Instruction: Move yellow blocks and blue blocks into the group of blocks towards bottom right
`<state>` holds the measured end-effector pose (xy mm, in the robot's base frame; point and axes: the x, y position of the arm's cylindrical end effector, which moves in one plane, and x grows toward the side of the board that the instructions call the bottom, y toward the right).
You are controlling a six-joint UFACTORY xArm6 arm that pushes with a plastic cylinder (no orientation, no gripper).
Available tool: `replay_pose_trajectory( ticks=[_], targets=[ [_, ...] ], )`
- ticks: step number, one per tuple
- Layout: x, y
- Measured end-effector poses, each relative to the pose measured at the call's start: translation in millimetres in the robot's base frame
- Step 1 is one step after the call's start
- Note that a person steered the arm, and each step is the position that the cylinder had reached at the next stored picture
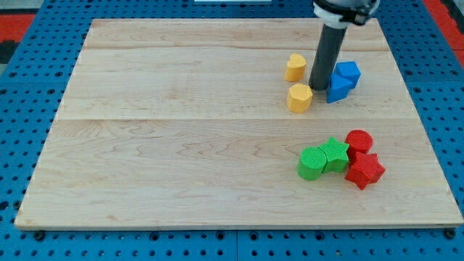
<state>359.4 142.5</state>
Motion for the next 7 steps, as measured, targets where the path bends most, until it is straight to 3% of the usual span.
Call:
replay_pose_trajectory(
  ticks=[1, 3, 4, 6, 7],
  targets=[
    [-8, -32],
    [85, -28],
    [74, -29],
    [-58, -1],
    [-60, 57]
  ],
)
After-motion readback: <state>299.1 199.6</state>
